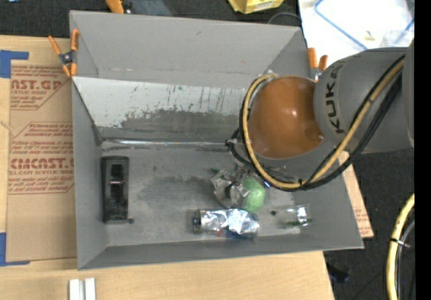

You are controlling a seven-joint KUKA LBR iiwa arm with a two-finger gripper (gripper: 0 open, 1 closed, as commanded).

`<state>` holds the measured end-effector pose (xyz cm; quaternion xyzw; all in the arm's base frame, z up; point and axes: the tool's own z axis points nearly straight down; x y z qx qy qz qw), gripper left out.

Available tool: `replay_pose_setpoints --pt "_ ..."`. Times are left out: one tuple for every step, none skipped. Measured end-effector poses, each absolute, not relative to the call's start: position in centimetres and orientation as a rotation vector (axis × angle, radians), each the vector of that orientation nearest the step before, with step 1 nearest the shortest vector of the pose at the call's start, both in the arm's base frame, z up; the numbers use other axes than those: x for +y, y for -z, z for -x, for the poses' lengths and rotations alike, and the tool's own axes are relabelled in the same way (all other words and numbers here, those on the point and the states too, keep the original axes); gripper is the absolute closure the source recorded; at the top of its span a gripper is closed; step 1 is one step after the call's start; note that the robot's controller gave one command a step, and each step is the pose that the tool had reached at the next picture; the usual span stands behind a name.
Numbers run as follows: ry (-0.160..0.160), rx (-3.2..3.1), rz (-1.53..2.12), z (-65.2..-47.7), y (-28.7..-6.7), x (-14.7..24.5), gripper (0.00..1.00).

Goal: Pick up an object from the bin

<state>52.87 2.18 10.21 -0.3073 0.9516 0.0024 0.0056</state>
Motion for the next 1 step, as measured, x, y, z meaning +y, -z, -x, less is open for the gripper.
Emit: replay_pose_setpoints --pt "-0.003 2.841 1.295 -51.62 -8.98 2.36 1.0"
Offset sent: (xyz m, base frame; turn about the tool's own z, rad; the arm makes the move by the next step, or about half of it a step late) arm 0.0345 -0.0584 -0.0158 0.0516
